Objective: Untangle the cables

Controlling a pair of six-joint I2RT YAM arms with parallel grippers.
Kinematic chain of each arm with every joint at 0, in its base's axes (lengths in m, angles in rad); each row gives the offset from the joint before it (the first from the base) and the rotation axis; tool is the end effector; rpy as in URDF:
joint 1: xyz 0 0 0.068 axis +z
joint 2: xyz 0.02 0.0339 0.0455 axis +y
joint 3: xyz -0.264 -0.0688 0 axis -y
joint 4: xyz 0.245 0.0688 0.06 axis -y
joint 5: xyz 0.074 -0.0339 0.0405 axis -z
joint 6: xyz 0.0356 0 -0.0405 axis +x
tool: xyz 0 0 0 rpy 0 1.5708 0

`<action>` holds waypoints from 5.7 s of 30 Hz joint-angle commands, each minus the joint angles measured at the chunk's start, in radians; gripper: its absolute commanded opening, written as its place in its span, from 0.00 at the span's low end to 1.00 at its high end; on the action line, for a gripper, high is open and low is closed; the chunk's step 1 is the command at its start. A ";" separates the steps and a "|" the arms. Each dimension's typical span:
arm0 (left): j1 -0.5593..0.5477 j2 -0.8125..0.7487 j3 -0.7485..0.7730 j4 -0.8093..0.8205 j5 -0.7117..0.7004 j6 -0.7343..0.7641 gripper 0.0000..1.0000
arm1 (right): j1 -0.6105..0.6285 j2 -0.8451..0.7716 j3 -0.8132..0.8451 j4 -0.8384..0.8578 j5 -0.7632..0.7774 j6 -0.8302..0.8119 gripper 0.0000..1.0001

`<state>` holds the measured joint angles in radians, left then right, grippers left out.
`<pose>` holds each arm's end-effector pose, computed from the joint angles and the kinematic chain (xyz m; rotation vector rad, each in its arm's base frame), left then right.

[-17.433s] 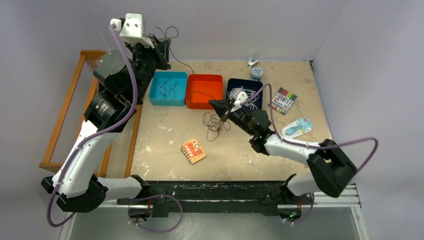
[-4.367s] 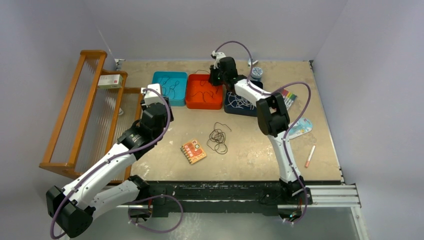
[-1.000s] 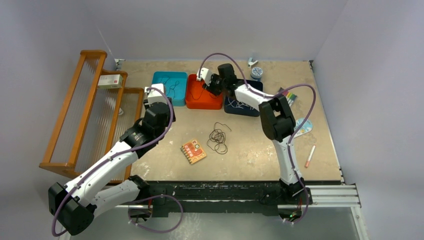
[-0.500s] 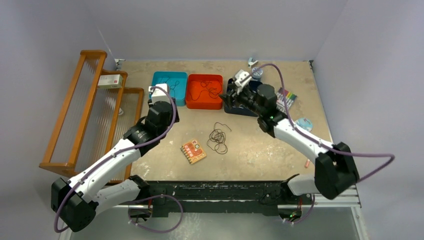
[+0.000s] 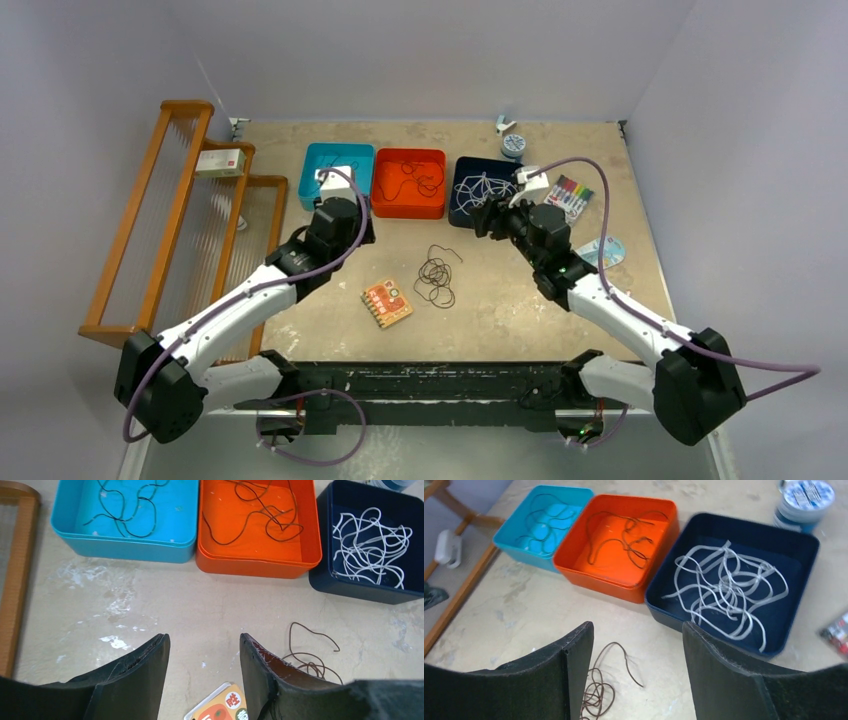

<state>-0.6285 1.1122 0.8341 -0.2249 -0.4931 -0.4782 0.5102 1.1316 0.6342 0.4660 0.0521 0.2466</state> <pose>0.2101 -0.1319 0.2899 -0.1460 2.0093 -0.1924 0.2288 0.1259 0.2848 -0.1733 1.6200 0.5437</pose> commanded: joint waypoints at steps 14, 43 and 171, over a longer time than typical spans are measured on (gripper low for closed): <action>-0.084 0.261 0.025 0.301 0.383 -0.049 0.60 | -0.251 0.007 -0.005 -0.181 -0.210 0.197 0.69; -0.096 0.459 -0.038 0.383 0.613 0.206 0.41 | -0.251 0.213 0.061 -0.109 -0.431 0.102 0.67; -0.095 0.429 1.486 0.064 0.164 0.521 0.00 | 0.139 0.554 -0.341 0.988 -0.286 -0.094 0.18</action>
<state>-0.7231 1.5318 2.2276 -0.2687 -0.3092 -0.0273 0.6445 1.7115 0.3069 1.5158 -0.2749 0.1635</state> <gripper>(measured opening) 0.011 0.136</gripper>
